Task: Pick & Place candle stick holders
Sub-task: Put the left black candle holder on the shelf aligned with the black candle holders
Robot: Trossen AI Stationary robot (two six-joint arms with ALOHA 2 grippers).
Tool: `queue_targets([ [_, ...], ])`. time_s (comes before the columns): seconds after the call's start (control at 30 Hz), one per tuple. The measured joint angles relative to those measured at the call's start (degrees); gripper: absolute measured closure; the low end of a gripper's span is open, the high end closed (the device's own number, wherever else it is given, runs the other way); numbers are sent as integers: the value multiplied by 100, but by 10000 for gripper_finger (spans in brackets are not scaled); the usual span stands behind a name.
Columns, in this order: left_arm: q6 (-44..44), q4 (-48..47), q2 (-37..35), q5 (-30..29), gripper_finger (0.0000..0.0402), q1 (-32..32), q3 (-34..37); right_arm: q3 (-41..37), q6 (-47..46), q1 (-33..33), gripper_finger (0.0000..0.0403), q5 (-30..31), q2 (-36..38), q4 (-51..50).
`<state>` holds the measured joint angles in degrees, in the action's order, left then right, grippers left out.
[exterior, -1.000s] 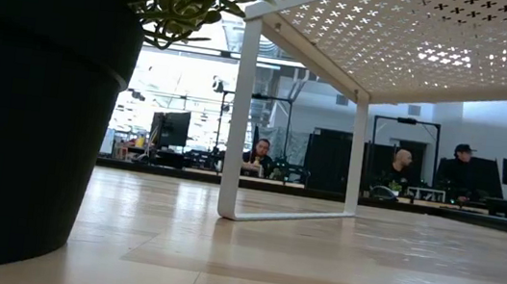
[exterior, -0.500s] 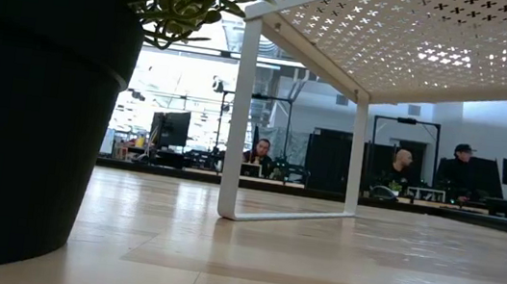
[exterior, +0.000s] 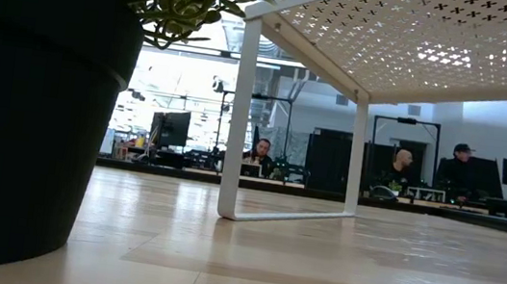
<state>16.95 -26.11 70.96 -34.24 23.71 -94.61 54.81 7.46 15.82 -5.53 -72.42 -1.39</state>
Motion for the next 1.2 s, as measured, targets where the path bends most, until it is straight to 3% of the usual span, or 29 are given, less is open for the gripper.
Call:
queue_targets([
  [1.2,0,2,0,2,274,1,0,11,11,142,397,-51,-326,-103],
])
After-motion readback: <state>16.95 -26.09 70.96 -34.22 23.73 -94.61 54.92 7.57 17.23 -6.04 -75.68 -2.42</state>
